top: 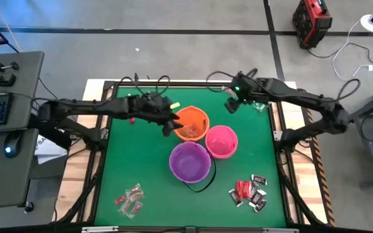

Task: Sort candy by brand, put in halloween buckets
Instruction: Put the green gummy into the orange bucket

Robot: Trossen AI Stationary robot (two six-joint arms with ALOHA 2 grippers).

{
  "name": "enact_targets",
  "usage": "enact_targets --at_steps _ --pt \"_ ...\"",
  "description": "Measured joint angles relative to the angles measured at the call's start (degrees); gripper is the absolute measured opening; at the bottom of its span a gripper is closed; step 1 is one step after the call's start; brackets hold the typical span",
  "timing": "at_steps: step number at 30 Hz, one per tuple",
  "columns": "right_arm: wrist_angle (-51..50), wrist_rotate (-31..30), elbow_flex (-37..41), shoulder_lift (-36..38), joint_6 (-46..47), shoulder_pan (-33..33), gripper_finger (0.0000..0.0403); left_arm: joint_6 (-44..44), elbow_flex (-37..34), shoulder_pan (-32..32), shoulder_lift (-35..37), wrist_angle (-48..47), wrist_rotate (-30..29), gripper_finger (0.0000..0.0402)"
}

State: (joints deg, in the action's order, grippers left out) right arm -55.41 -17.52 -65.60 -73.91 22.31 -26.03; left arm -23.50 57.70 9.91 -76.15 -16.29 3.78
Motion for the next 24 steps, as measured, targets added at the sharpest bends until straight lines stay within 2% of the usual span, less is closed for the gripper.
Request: enact_targets --at_steps 4,6,9,12,17,24 --pt "1.0 0.4 11.8 3.3 15.8 -9.1 0.0303 -1.9 -1.5 -1.2 4.8 -0.4 -10.3 0.0241" --pt "2.0 0.6 16.3 3.6 22.4 -13.8 0.0303 -2.4 -1.6 -1.3 6.3 -0.5 -13.4 0.0241" --pt "8.5 -0.4 22.6 2.7 27.9 -18.9 0.0303 -2.3 -1.6 -1.2 7.0 -0.2 -15.9 0.0241" --pt "15.1 -1.1 26.3 1.4 31.9 -21.5 0.0302 -1.5 -1.6 -0.8 7.1 -0.5 -16.1 0.0241" --pt "13.0 -7.1 28.3 -1.4 40.0 -22.7 0.0286 -1.8 -1.6 -0.5 6.6 -0.9 -14.4 0.0241" --pt "16.3 -8.8 28.4 -5.2 40.8 -22.8 0.025 -1.9 -1.6 -0.7 6.7 -1.2 -14.4 0.0241"
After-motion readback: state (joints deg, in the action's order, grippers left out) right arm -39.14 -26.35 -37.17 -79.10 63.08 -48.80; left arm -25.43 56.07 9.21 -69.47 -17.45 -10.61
